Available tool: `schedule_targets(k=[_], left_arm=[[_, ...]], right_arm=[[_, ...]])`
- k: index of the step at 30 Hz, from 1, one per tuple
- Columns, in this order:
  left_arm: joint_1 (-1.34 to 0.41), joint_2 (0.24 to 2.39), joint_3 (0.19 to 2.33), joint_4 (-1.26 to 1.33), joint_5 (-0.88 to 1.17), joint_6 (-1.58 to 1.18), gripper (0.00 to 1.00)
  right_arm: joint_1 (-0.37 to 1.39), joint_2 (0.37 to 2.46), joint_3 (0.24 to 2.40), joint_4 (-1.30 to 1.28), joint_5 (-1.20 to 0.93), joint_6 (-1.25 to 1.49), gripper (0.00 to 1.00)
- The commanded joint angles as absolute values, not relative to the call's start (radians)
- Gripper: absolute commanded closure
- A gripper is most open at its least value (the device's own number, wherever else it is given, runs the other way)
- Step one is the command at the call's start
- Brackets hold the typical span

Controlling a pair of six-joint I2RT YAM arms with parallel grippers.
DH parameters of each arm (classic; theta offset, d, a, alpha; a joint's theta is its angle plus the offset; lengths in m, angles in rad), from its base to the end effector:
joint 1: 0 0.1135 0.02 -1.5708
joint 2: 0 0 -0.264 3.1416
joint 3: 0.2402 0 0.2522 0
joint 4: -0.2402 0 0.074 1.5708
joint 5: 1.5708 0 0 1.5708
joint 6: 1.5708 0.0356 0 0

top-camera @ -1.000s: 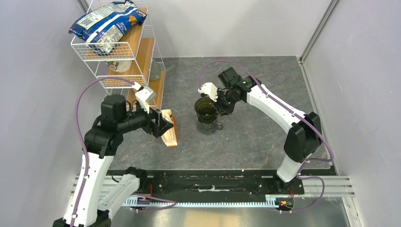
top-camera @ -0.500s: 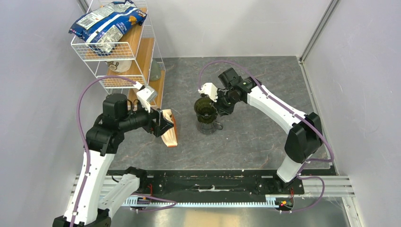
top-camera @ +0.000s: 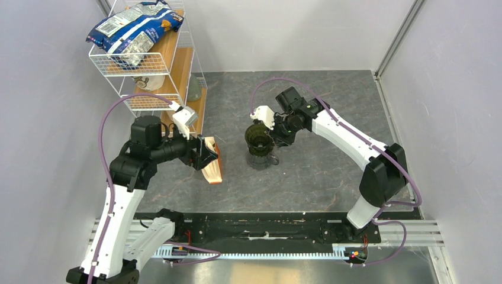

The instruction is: Place the coffee filter in the dripper

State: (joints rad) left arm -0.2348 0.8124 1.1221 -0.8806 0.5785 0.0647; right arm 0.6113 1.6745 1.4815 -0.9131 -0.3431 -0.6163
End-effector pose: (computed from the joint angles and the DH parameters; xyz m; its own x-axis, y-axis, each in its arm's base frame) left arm 0.1324 -0.0517 0.3809 -0.4829 0.1712 -0.8588 0.6749 0.6977 -0.2404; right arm 0.2776 0.2092 0.2919 -0.2136 -0.8144 -0.5395 -0.9649 0.2621 -0.0136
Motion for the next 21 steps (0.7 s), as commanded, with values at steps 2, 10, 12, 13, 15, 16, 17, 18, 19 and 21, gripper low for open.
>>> schedule_targets(k=[2, 10, 12, 13, 15, 16, 17, 18, 19, 21], left_arm=[[-0.229, 0.817, 1.118, -0.847, 0.588, 0.063, 0.14], [-0.229, 0.815, 1.099, -0.837, 0.584, 0.062, 0.15], [-0.229, 0.814, 1.097, -0.835, 0.586, 0.061, 0.15], [-0.229, 0.815, 1.097, -0.833, 0.586, 0.061, 0.15], [-0.229, 0.820, 1.098, -0.833, 0.586, 0.063, 0.15], [-0.229, 0.820, 1.098, -0.833, 0.586, 0.062, 0.15], [-0.229, 0.823, 1.100, -0.832, 0.586, 0.061, 0.15], [-0.229, 0.825, 1.101, -0.831, 0.588, 0.061, 0.15], [-0.229, 0.825, 1.101, -0.830, 0.588, 0.061, 0.15], [-0.228, 0.827, 1.103, -0.830, 0.589, 0.058, 0.15]], right_arm=[[0.615, 1.629, 1.478, -0.913, -0.376, -0.599, 0.85], [0.618, 1.598, 1.473, -0.903, -0.384, -0.571, 0.87], [0.622, 1.594, 1.467, -0.899, -0.385, -0.569, 0.87], [0.626, 1.594, 1.465, -0.896, -0.382, -0.568, 0.87], [0.630, 1.593, 1.458, -0.893, -0.379, -0.566, 0.87], [0.630, 1.594, 1.453, -0.889, -0.375, -0.565, 0.87], [0.630, 1.591, 1.448, -0.883, -0.374, -0.565, 0.87], [0.630, 1.590, 1.441, -0.876, -0.370, -0.565, 0.87], [0.631, 1.589, 1.436, -0.872, -0.364, -0.565, 0.86], [0.632, 1.593, 1.427, -0.862, -0.358, -0.563, 0.85]])
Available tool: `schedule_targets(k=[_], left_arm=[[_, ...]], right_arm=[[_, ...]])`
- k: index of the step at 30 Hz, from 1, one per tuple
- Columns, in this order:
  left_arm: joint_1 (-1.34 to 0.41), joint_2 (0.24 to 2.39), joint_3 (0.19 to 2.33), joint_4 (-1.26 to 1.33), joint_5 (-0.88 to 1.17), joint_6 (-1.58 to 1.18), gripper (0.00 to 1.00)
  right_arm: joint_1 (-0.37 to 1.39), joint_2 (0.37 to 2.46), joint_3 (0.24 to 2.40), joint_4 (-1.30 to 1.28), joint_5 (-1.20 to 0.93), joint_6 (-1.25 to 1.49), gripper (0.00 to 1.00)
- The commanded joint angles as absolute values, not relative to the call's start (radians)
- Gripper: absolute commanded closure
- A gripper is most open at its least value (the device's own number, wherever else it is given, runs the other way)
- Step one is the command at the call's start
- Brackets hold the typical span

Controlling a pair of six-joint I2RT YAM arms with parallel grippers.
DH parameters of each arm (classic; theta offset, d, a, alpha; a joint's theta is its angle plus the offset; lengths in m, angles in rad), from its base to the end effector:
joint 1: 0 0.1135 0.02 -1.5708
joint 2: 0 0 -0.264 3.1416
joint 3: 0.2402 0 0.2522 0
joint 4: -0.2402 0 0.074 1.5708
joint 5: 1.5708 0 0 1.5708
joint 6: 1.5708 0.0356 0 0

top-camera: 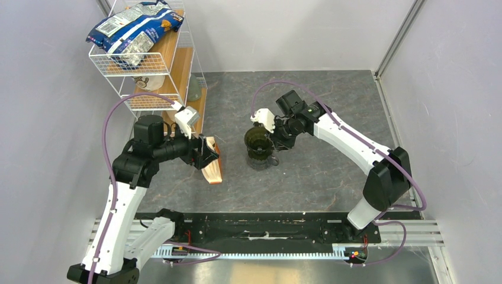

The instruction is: Place the coffee filter in the dripper

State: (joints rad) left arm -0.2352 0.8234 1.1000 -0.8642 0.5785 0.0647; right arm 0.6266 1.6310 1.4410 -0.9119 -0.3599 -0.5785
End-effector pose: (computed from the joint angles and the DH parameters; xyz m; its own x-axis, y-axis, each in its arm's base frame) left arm 0.1376 -0.0530 0.3742 -0.4967 0.1747 -0.8501 0.6712 0.6983 -0.2487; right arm 0.2650 0.2073 0.2939 -0.2345 -0.8015 -0.5501 -0.9626 0.2706 0.0160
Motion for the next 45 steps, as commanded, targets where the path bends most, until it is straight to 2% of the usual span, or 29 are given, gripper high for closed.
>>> schedule_targets(k=[1, 3, 4, 5, 10, 13, 17, 23, 27, 32, 37, 45], left_arm=[[-0.229, 0.827, 1.103, -0.829, 0.589, 0.059, 0.15], [-0.229, 0.828, 1.103, -0.830, 0.589, 0.058, 0.15], [-0.229, 0.827, 1.103, -0.831, 0.589, 0.058, 0.15], [-0.229, 0.827, 1.103, -0.833, 0.589, 0.058, 0.15], [-0.229, 0.823, 1.096, -0.839, 0.589, 0.064, 0.15], [-0.229, 0.823, 1.092, -0.839, 0.594, 0.064, 0.14], [-0.229, 0.824, 1.096, -0.843, 0.592, 0.067, 0.14], [-0.229, 0.806, 1.087, -0.838, 0.590, 0.057, 0.14], [-0.229, 0.789, 1.064, -0.809, 0.597, 0.035, 0.15], [-0.229, 0.800, 1.052, -0.780, 0.607, 0.013, 0.15], [-0.229, 0.819, 1.063, -0.779, 0.606, 0.020, 0.15], [-0.229, 0.825, 1.065, -0.795, 0.597, 0.029, 0.15]], right_arm=[[0.632, 1.594, 1.422, -0.860, -0.357, -0.563, 0.84], [0.632, 1.594, 1.409, -0.851, -0.352, -0.564, 0.80], [0.632, 1.594, 1.406, -0.848, -0.352, -0.564, 0.75], [0.632, 1.593, 1.403, -0.848, -0.350, -0.564, 0.65], [0.632, 1.579, 1.399, -0.845, -0.352, -0.558, 0.44], [0.632, 1.565, 1.407, -0.844, -0.346, -0.547, 0.23], [0.622, 1.514, 1.398, -0.816, -0.326, -0.506, 0.04], [0.553, 1.300, 1.212, -0.667, -0.390, -0.436, 0.03], [0.474, 1.151, 1.008, -0.505, -0.482, -0.396, 0.14], [0.466, 1.006, 0.707, -0.160, -0.547, -0.397, 0.28], [0.472, 1.045, 0.552, 0.118, -0.587, -0.347, 0.34], [0.480, 1.195, 0.513, 0.296, -0.605, -0.351, 0.39]])
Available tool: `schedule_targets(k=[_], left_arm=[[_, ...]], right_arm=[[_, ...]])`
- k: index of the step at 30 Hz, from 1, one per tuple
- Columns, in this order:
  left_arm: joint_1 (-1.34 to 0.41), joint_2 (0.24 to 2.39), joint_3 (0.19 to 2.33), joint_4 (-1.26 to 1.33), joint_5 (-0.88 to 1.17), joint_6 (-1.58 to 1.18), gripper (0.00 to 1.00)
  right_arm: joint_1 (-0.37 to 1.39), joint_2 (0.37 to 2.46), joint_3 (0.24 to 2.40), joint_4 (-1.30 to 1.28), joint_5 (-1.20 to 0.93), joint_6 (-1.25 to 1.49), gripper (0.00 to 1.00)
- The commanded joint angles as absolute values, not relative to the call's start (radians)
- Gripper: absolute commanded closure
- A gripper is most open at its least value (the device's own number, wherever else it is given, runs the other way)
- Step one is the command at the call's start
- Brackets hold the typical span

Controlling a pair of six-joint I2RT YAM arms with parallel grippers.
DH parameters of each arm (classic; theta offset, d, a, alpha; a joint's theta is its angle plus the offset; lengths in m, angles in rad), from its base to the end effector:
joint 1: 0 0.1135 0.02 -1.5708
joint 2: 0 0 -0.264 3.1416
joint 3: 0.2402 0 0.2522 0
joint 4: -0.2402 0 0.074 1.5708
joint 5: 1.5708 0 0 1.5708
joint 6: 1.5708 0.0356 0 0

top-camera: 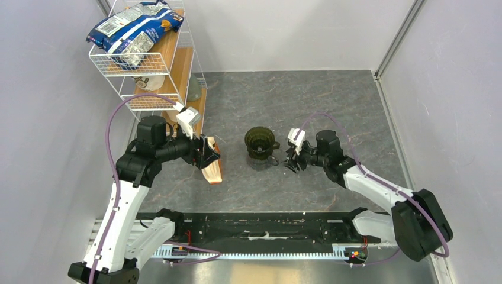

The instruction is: Place the coffee filter in the dripper

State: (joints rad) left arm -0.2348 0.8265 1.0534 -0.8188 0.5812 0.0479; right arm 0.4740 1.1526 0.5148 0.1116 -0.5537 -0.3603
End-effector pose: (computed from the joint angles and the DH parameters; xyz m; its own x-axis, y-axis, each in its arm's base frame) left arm 0.1437 -0.0545 0.3634 -0.5115 0.1635 -0.8436 0.6628 0.6998 -0.2662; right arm 0.2010 0.1241 0.2047 -0.1387 -0.4082 -0.9023 -0.8995 0.4332 -0.0577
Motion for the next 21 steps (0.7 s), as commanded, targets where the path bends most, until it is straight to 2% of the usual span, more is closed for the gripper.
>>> schedule_targets(k=[1, 17, 21], left_arm=[[-0.229, 0.825, 1.065, -0.796, 0.597, 0.032, 0.15], [-0.229, 0.841, 1.060, -0.801, 0.583, 0.050, 0.15], [-0.229, 0.848, 1.060, -0.799, 0.581, 0.054, 0.15]], right_arm=[[0.485, 1.209, 0.511, 0.311, -0.613, -0.353, 0.40], [0.526, 1.356, 0.541, 0.387, -0.631, -0.344, 0.48], [0.526, 1.366, 0.537, 0.399, -0.618, -0.347, 0.53]])
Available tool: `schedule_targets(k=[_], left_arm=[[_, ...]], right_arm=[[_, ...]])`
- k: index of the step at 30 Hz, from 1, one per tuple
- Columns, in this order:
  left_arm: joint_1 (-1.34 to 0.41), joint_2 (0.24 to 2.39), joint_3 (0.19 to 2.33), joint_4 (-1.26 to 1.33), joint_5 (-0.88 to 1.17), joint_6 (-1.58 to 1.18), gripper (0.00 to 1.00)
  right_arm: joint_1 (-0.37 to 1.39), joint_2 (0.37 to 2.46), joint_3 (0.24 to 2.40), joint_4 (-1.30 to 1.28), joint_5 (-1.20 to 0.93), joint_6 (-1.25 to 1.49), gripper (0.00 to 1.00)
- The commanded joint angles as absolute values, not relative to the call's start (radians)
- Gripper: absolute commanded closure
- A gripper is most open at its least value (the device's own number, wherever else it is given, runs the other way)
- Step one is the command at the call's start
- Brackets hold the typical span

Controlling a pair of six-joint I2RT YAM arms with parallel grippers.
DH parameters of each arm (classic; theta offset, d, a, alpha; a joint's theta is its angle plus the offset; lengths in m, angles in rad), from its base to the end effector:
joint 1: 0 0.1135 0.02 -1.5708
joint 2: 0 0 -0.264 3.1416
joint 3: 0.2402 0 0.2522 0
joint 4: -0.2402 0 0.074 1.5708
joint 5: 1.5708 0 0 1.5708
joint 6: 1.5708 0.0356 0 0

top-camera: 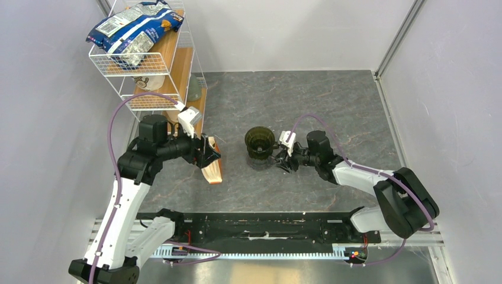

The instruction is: Place the coffee filter in the dripper

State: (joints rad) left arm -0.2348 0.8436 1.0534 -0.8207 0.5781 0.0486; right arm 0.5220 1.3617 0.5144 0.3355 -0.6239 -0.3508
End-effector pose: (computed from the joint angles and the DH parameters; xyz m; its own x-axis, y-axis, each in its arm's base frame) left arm 0.1478 -0.0554 0.3609 -0.5266 0.1678 -0.8334 0.6565 0.7031 -0.2733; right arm 0.2168 0.1487 0.1775 -0.1079 -0.3838 -0.9171 -0.9405 0.3383 -0.0309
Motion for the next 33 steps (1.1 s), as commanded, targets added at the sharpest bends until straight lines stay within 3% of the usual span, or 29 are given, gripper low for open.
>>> schedule_targets(k=[1, 7, 17, 33], left_arm=[[-0.229, 0.850, 1.060, -0.800, 0.581, 0.054, 0.15], [-0.229, 0.860, 1.062, -0.793, 0.581, 0.052, 0.15], [-0.229, 0.866, 1.067, -0.800, 0.580, 0.056, 0.15], [-0.229, 0.858, 1.063, -0.808, 0.576, 0.062, 0.15]], right_arm=[[0.525, 1.363, 0.536, 0.395, -0.613, -0.349, 0.54], [0.526, 1.346, 0.528, 0.358, -0.583, -0.384, 0.68], [0.515, 1.330, 0.538, 0.353, -0.545, -0.354, 0.77], [0.509, 1.292, 0.563, 0.276, -0.501, -0.269, 0.75]])
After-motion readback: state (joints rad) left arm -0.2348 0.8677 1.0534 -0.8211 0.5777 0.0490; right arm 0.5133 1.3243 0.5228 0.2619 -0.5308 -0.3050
